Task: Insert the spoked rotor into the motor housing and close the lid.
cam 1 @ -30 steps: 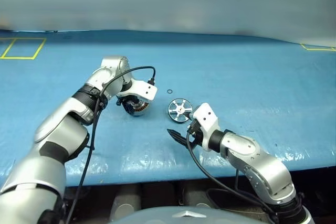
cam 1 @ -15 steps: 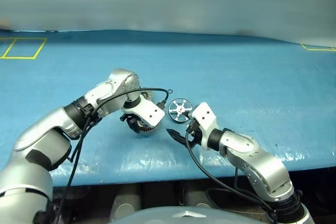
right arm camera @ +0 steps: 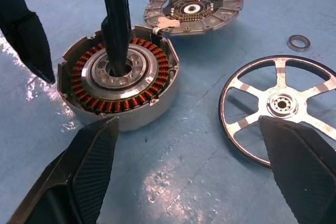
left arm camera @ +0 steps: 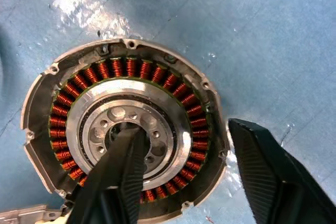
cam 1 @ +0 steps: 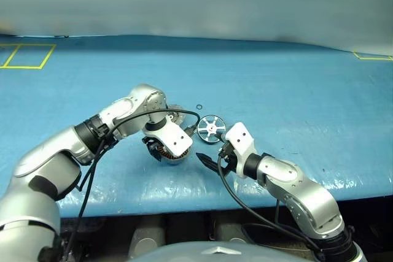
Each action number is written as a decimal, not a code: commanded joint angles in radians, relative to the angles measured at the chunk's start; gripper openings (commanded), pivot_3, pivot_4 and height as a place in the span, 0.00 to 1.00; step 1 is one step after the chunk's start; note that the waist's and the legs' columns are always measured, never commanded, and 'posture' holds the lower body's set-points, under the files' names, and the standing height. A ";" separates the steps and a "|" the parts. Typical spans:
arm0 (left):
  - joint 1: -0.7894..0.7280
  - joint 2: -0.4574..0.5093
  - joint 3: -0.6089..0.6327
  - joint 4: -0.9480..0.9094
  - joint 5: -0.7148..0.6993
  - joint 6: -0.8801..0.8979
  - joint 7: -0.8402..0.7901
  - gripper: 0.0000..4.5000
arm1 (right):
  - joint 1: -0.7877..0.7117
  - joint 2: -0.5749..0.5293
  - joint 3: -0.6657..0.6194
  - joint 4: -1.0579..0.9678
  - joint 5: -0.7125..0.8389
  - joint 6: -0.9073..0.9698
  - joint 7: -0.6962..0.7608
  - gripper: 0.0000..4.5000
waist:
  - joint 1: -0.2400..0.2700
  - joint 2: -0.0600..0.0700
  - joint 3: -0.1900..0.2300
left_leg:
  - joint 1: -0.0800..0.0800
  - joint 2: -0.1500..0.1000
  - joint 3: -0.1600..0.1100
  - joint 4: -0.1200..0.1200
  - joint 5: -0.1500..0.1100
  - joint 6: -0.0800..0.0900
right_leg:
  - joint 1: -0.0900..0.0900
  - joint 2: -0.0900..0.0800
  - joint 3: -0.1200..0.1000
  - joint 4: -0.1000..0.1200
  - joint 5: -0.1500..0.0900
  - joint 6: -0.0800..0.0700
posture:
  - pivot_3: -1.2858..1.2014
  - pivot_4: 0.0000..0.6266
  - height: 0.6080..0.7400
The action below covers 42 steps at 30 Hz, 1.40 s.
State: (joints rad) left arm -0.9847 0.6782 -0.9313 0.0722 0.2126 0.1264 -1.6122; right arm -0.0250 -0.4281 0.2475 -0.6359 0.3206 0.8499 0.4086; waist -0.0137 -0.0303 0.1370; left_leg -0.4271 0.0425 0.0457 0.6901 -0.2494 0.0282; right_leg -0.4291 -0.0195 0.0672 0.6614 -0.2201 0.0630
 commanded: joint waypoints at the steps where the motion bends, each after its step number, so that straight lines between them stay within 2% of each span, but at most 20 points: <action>1: -0.014 -0.005 0.053 -0.076 -0.046 0.034 -0.002 1.00 | -0.013 0.001 -0.015 -0.031 0.001 -0.023 0.001 1.00 | 0.000 0.000 0.000 | 0.000 0.000 0.000 0.000 0.000 0.000 | 0.000 0.000 0.000 0.000 0.000 0.000 | 0.52 0.24 1.00; 10: -0.060 0.025 0.152 -0.180 -0.145 0.125 -0.002 1.00 | -0.028 -0.006 -0.022 -0.022 0.004 -0.020 0.013 1.00 | -0.001 0.001 0.000 | 0.000 0.000 0.000 0.000 0.000 0.000 | 0.000 0.000 0.000 0.000 0.000 0.000 | 0.52 0.24 1.00; 13: -0.075 0.081 0.161 -0.197 -0.183 0.125 -0.002 1.00 | -0.036 -0.010 -0.023 -0.019 0.006 -0.016 0.018 1.00 | -0.003 0.001 0.001 | 0.000 0.001 0.000 0.000 0.000 0.000 | 0.000 0.001 0.000 0.000 0.000 0.000 | 0.52 0.24 1.00; 16: -0.063 0.121 0.230 -0.224 -0.250 0.161 -0.002 1.00 | -0.043 -0.013 -0.030 -0.022 0.010 -0.014 0.021 1.00 | -0.007 0.003 0.002 | 0.000 0.001 0.000 0.000 0.000 0.000 | 0.000 0.001 0.000 0.000 0.000 0.000 | 0.52 0.24 1.00; 19: -0.004 0.135 0.365 -0.262 -0.319 0.257 0.042 1.00 | -0.050 -0.027 -0.054 -0.030 0.012 -0.016 0.027 1.00 | -0.007 0.003 0.002 | 0.000 0.001 0.000 0.000 0.000 0.000 | 0.000 0.001 0.000 0.000 0.000 0.000 | 0.52 0.24 1.00; 24: 0.208 0.096 0.664 -0.379 -0.439 0.477 0.309 1.00 | -0.105 -0.060 -0.096 -0.020 0.019 -0.013 0.054 1.00 | -0.012 0.003 0.003 | 0.001 0.001 -0.001 0.000 0.000 0.000 | 0.000 0.000 0.000 0.000 0.000 0.001 | 0.52 0.24 1.00; 27: 0.396 0.042 0.825 -0.487 -0.490 0.573 0.485 1.00 | -0.167 -0.077 -0.100 0.016 0.010 -0.002 0.068 1.00 | -0.015 0.004 0.003 | 0.003 0.002 -0.002 0.000 0.000 0.000 | 0.001 0.000 0.000 0.001 0.000 0.001 | 0.52 0.24 1.00; 31: 0.726 -0.056 0.980 -0.661 -0.520 0.540 0.668 1.00 | -0.315 -0.077 -0.091 0.118 -0.005 0.030 0.072 1.00 | -0.026 0.003 0.003 | 0.006 0.002 0.000 -0.001 0.000 0.000 | 0.002 0.000 0.002 0.001 0.000 0.001 | 0.52 0.24 1.00; 36: 1.026 -0.227 1.041 -0.788 -0.520 0.455 0.874 1.00 | -0.505 -0.054 -0.044 0.307 -0.043 0.043 0.083 1.00 | -0.017 0.001 0.004 | 0.011 0.002 0.002 -0.004 0.000 0.000 | 0.005 -0.004 0.002 0.001 0.003 -0.004 | 0.52 0.24 1.00; 42: 1.271 -0.341 0.982 -0.782 -0.417 0.219 1.019 1.00 | -0.671 -0.005 0.057 0.588 -0.139 -0.035 0.114 1.00 | -0.014 0.002 0.004 | 0.014 0.001 0.005 -0.006 0.000 -0.001 | 0.005 -0.005 0.003 -0.001 0.003 -0.005 | 0.52 0.24 1.00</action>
State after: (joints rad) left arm 0.2808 0.3557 0.0619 -0.6873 -0.2152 0.4162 -0.6268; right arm -0.6618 -0.4422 0.2976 -0.0804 0.2053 0.8503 0.5092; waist -0.0272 -0.0288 0.1413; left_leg -0.4141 0.0437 0.0511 0.6834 -0.2492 0.0277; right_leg -0.4242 -0.0247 0.0704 0.6602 -0.2166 0.0575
